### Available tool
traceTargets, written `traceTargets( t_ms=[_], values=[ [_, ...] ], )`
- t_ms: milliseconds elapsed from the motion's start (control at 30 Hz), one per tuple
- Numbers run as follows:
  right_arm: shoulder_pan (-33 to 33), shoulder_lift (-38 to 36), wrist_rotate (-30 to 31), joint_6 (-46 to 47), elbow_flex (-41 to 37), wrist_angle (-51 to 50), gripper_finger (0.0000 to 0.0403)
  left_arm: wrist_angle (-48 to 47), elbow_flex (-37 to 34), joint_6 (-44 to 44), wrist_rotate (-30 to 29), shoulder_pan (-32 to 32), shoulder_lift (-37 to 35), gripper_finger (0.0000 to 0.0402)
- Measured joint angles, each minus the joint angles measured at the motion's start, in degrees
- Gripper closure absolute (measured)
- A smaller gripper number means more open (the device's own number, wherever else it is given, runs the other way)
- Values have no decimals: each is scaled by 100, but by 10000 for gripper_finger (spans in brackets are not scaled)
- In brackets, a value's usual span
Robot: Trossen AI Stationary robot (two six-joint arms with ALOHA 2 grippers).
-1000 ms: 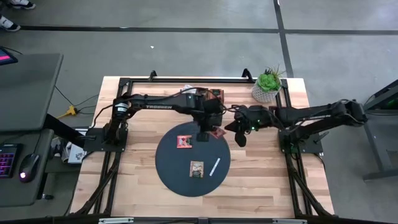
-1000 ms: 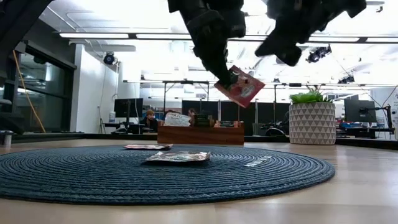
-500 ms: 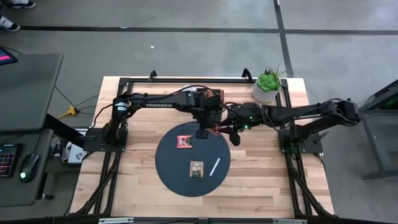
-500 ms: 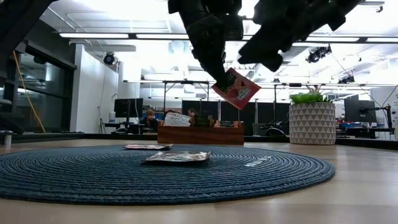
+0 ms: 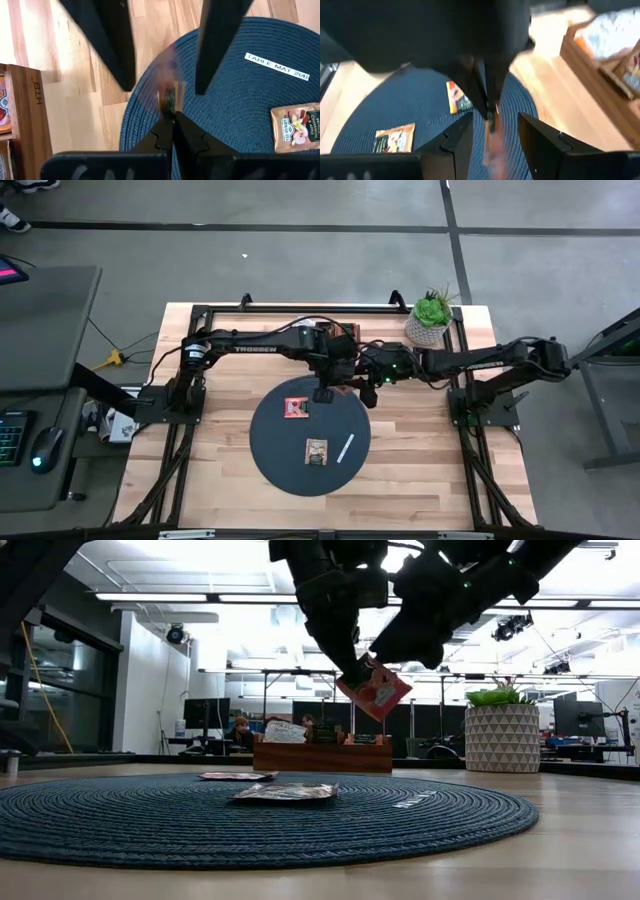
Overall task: Pick & Place Tea
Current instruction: Put the orange tea bag into the right section of the wooden organizer
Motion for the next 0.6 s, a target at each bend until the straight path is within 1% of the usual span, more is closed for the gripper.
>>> traceTargets(
  t_ms=[267,600],
  values=[
    [-2,-54,25,-305,0,42,253,-35,2,59,-18,-13,-2,401],
    [0,16,-22,-341,0,30,253,43,2,57,-76,-13,-2,401]
  ],
)
